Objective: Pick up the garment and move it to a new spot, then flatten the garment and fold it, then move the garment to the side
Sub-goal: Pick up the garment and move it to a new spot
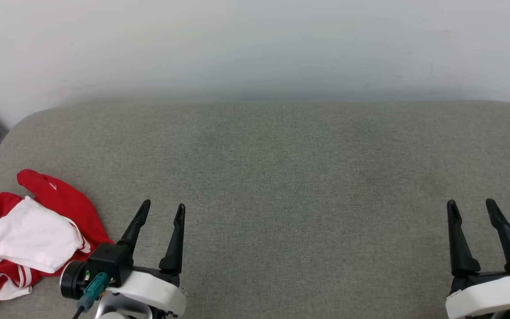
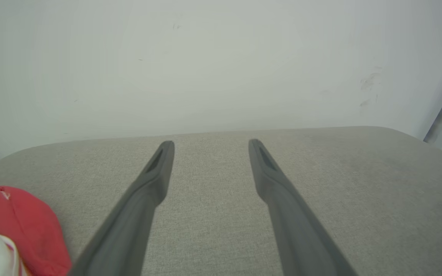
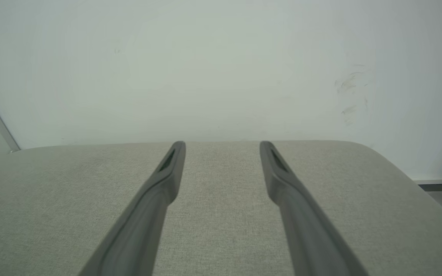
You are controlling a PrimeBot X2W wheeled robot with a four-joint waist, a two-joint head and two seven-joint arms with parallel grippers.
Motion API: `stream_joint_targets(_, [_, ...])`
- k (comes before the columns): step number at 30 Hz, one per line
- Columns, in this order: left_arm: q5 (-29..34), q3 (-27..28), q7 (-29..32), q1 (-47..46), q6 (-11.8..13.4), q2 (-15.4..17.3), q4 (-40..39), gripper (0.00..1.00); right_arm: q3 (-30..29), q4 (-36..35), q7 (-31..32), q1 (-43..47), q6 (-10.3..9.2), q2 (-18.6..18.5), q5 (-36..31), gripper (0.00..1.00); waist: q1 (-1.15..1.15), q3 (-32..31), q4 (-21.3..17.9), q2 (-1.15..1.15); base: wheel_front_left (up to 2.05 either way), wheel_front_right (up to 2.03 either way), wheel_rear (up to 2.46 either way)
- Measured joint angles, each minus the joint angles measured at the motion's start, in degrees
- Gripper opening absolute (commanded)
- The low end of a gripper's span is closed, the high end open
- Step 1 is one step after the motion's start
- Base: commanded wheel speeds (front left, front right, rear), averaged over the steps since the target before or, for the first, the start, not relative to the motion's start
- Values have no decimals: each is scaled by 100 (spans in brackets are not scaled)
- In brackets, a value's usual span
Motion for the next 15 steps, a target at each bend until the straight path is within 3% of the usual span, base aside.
stream_joint_targets(8, [162, -11, -60, 0, -23, -22, 52, 100, -44, 31, -78, -1, 0, 0, -238, 100, 0, -17, 76, 0, 0, 0, 0])
stream_joint_targets(15, [20, 27, -75, -82, -24, -75, 96, 100, 29, 26, -70, -16, 0, 0, -247, 100, 0, 4, 367, 0, 0, 0, 0])
